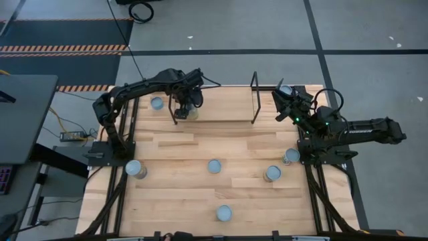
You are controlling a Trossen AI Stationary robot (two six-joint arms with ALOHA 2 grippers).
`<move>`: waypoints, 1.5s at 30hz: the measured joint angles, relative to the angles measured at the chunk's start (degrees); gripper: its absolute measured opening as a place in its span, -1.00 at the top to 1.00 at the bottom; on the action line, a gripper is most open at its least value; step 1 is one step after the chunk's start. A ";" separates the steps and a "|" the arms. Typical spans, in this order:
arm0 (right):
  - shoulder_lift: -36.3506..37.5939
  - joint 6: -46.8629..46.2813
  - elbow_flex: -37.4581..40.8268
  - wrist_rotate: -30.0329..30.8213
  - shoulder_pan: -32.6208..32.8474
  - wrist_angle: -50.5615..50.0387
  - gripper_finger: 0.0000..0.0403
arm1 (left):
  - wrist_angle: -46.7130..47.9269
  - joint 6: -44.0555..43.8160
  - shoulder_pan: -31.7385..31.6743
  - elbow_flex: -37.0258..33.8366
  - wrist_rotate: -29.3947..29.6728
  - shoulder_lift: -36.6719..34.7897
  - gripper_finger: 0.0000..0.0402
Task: Pick and place cans onto a shelf
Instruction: Put the light orange can on the shelf
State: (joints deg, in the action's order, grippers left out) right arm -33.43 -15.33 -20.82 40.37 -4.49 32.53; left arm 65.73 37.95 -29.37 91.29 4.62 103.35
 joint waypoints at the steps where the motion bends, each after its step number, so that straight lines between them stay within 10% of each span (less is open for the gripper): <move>1: 0.00 0.00 0.00 -0.04 0.00 0.02 0.26 | -0.01 -0.58 -0.04 0.00 -0.02 -0.02 -0.76; 30: 0.00 0.78 0.00 0.55 -0.26 -0.04 0.26 | -10.45 -18.38 3.84 6.78 -4.65 4.77 -0.70; 45: 0.00 0.31 0.00 0.54 -0.26 -0.15 0.26 | -1.16 -23.97 8.90 6.71 -1.46 8.72 -0.45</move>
State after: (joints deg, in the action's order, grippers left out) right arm -33.43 -15.03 -20.82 40.91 -4.75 32.38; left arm 64.57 13.98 -20.47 98.00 3.16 112.07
